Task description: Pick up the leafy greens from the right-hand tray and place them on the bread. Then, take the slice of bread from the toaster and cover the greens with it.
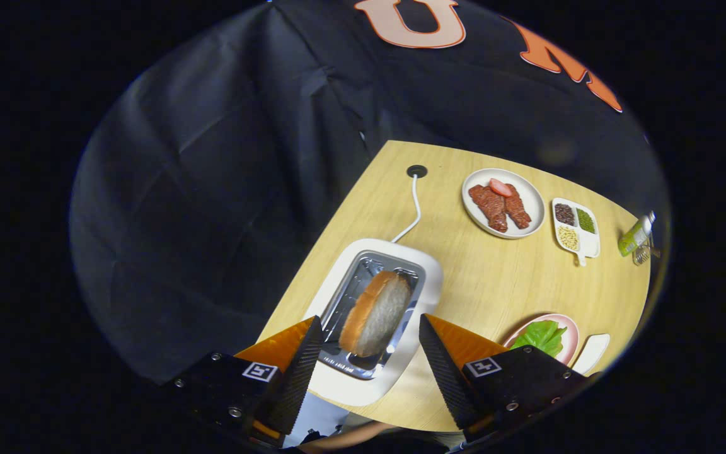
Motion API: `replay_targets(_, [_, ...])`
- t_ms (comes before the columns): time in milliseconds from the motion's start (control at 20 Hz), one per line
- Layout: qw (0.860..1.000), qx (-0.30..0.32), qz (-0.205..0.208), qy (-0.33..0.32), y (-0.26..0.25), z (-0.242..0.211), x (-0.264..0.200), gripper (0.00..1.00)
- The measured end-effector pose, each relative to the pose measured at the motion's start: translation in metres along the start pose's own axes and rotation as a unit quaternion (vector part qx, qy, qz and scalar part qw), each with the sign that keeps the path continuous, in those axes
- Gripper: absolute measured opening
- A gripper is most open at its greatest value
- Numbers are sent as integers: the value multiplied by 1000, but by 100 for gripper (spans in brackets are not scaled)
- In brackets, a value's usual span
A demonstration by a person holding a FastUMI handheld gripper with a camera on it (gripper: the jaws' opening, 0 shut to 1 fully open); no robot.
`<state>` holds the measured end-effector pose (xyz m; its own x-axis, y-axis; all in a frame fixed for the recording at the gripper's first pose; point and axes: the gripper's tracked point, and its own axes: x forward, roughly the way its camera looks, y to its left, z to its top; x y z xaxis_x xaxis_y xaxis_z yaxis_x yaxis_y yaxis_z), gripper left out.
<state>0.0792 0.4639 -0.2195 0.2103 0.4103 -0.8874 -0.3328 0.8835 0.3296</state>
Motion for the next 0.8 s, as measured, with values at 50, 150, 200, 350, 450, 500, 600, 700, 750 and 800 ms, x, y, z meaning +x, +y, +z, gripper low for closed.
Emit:
replay_targets(50, [1000,7,2,6,2,-2,4,90])
replay_targets(150, [1000,19,-4,11,6,-2,9,85])
replay_targets(200, [1000,22,-12,12,4,-1,12,83])
replay_targets(350, [999,39,-28,18,0,-2,24,65])
replay_targets(450, [998,47,-39,26,-3,-5,28,48])
replay_targets(500, [998,47,-42,29,-4,-6,31,43])
replay_targets(600, [997,48,-46,30,-6,-7,35,30])
replay_targets(700, [997,56,-35,31,-5,-7,35,22])
replay_targets(750, [997,59,-31,28,-7,-5,34,19])
replay_targets(800, [997,64,-23,25,-7,-3,33,18])
